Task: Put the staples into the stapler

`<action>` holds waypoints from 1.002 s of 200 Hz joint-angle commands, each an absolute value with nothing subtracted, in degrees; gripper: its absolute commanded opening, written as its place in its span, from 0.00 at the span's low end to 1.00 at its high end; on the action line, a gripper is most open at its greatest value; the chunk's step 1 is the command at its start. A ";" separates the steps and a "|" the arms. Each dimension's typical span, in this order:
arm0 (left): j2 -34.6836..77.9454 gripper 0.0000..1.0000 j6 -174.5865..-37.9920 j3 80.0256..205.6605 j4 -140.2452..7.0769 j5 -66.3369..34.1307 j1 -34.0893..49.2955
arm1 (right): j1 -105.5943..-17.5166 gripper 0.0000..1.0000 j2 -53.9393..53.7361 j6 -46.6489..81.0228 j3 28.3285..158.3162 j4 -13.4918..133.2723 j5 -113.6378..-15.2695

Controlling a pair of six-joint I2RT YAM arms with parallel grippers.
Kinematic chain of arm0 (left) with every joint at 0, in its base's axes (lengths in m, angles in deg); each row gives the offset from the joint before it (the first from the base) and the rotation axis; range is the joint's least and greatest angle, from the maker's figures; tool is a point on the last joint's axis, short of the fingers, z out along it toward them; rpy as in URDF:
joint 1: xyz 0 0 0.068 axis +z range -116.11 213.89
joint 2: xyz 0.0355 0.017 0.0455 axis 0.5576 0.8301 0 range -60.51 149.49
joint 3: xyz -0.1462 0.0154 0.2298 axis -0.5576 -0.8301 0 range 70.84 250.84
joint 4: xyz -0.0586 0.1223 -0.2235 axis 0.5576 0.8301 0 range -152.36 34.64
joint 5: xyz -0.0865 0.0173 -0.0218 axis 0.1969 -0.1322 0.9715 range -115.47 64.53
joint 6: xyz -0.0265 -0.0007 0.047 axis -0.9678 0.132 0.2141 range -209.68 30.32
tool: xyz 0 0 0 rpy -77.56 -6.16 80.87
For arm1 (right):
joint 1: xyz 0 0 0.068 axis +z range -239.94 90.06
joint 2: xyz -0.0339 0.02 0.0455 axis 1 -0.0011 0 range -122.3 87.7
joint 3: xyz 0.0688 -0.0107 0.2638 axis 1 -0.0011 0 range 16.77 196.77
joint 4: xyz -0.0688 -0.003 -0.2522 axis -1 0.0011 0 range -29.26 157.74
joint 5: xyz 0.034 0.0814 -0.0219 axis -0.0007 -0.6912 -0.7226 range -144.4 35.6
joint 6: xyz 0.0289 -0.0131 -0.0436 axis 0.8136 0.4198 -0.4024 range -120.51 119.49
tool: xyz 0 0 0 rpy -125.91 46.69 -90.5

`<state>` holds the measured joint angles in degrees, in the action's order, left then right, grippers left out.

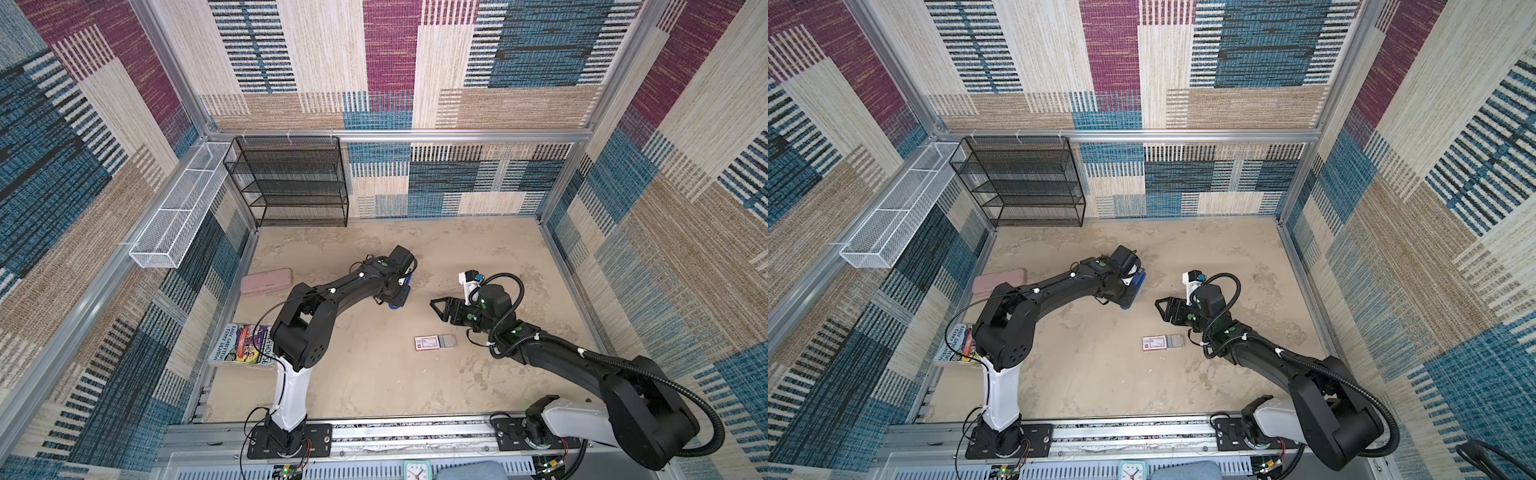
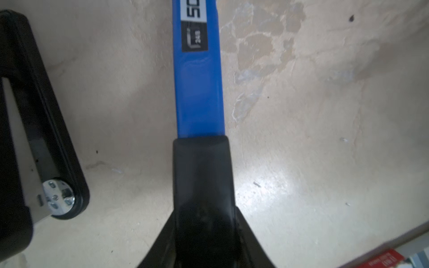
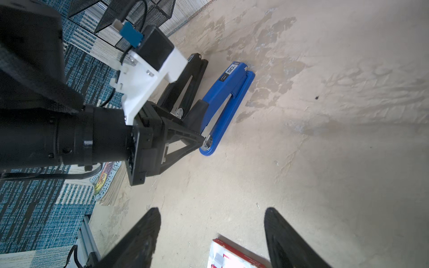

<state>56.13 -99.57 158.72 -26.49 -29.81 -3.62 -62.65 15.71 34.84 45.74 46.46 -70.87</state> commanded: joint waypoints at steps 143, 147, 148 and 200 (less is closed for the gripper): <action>61.38 0.19 -98.30 166.38 -22.61 -31.51 -3.29 | -62.69 0.74 16.85 35.18 45.51 46.49 -70.22; 61.67 0.20 -98.38 167.06 -22.41 -31.71 -3.24 | -62.69 0.74 16.93 35.17 45.59 46.58 -70.18; 61.75 0.21 -98.38 167.20 -22.39 -31.75 -3.22 | -62.69 0.74 16.94 35.17 45.59 46.59 -70.11; 63.03 0.40 -99.88 171.92 -20.88 -34.15 -2.76 | -62.69 0.74 18.31 35.21 44.90 47.44 -69.71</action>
<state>63.21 -99.57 170.81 -22.05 -32.65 -3.03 -62.69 17.44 35.26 45.19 46.94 -70.52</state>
